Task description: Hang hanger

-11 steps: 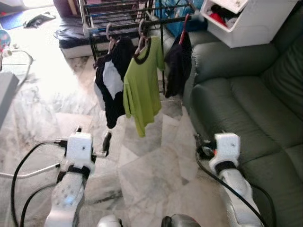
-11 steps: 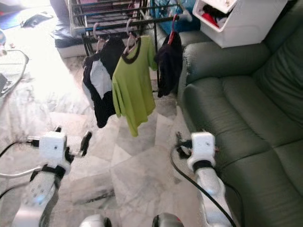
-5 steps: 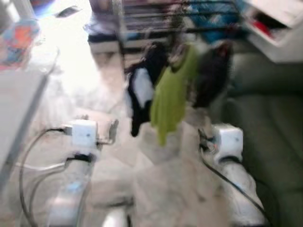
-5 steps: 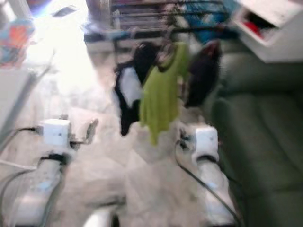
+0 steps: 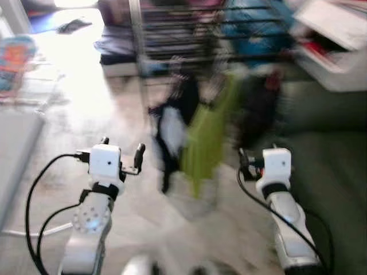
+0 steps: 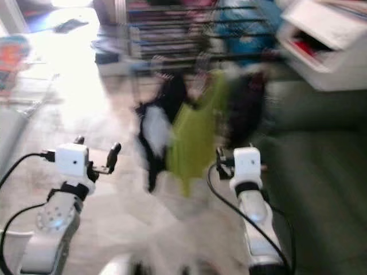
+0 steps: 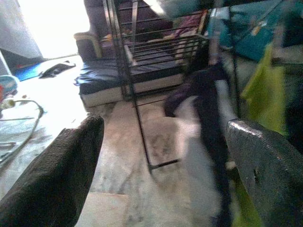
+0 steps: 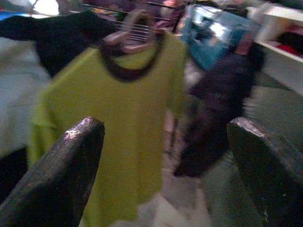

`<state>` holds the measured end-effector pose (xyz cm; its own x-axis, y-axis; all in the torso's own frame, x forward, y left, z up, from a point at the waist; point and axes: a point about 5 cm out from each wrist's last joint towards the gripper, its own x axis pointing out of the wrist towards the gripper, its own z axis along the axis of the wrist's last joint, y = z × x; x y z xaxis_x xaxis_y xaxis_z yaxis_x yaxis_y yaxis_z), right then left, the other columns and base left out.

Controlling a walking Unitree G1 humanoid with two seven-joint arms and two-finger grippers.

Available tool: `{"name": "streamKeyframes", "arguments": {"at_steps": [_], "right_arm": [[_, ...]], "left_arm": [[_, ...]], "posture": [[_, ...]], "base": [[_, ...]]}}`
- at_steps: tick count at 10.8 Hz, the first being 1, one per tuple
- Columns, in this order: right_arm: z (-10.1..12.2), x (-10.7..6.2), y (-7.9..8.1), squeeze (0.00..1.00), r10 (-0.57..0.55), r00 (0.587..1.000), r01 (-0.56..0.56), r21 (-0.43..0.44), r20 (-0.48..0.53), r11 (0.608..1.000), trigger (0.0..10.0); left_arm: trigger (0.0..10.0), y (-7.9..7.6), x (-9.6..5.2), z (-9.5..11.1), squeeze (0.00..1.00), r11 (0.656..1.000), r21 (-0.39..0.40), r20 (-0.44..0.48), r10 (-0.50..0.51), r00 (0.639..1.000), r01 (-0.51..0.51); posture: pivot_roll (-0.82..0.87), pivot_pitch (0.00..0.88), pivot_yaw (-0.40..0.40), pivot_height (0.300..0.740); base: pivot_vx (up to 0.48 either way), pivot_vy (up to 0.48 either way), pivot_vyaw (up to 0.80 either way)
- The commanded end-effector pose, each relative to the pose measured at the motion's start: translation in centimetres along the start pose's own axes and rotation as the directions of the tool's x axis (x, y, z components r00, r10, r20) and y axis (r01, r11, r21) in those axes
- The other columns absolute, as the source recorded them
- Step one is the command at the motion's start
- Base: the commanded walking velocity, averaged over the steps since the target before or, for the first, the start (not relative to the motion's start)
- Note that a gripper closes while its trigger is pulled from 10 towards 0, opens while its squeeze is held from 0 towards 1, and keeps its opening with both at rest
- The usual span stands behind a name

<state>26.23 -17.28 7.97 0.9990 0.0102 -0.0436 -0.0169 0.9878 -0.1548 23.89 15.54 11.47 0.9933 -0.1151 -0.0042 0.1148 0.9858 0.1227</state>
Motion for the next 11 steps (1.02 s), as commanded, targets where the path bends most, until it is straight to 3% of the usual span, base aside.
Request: {"name": "streamKeyframes", "arguments": {"at_steps": [1,4,5,7,10,11], "right_arm": [[0.06,-0.12,-0.03,0.0,-0.002,1.0,0.002,-0.009,0.004,1.0,10.0],[-0.11,-0.16,-0.05,0.0,0.015,1.0,-0.015,-0.006,-0.004,1.0,10.0],[0.05,-0.04,0.06,0.0,0.018,1.0,-0.018,-0.016,0.005,1.0,10.0],[0.21,0.09,0.32,0.0,0.02,1.0,-0.019,-0.031,0.017,0.999,10.0],[0.23,0.03,0.52,0.0,0.031,0.999,-0.031,-0.031,0.022,0.999,10.0],[0.72,0.09,0.69,0.0,0.05,0.998,-0.048,-0.048,0.048,0.998,10.0]], "left_arm": [[10.0,-0.01,0.05,0.23,0.0,1.0,0.014,0.008,-0.006,1.0,0.006],[10.0,-0.01,0.44,0.06,0.0,0.999,-0.024,-0.016,0.021,1.0,-0.022],[10.0,0.16,0.46,0.04,0.0,0.999,-0.03,-0.015,0.03,0.999,-0.031],[10.0,0.14,0.44,0.26,0.0,1.0,0.004,0.0,0.025,1.0,-0.025],[10.0,0.16,0.56,0.15,0.0,0.999,-0.019,-0.013,0.036,0.999,-0.036],[10.0,0.2,0.69,0.14,0.0,0.999,-0.015,-0.018,0.032,0.999,-0.032]], "posture": [[-0.03,0.098,-0.02,0.74],[-0.04,0.096,-0.018,0.74],[-0.04,0.096,-0.018,0.74],[-0.03,0.094,-0.017,0.74],[-0.03,0.098,-0.012,0.74],[-0.04,0.098,-0.01,0.74]], "base": [[0.469,0.0,0.0],[0.251,0.131,0.0],[0.0,0.42,0.0],[0.0,0.0,0.0],[0.0,0.0,0.0],[0.0,0.48,0.0]]}}
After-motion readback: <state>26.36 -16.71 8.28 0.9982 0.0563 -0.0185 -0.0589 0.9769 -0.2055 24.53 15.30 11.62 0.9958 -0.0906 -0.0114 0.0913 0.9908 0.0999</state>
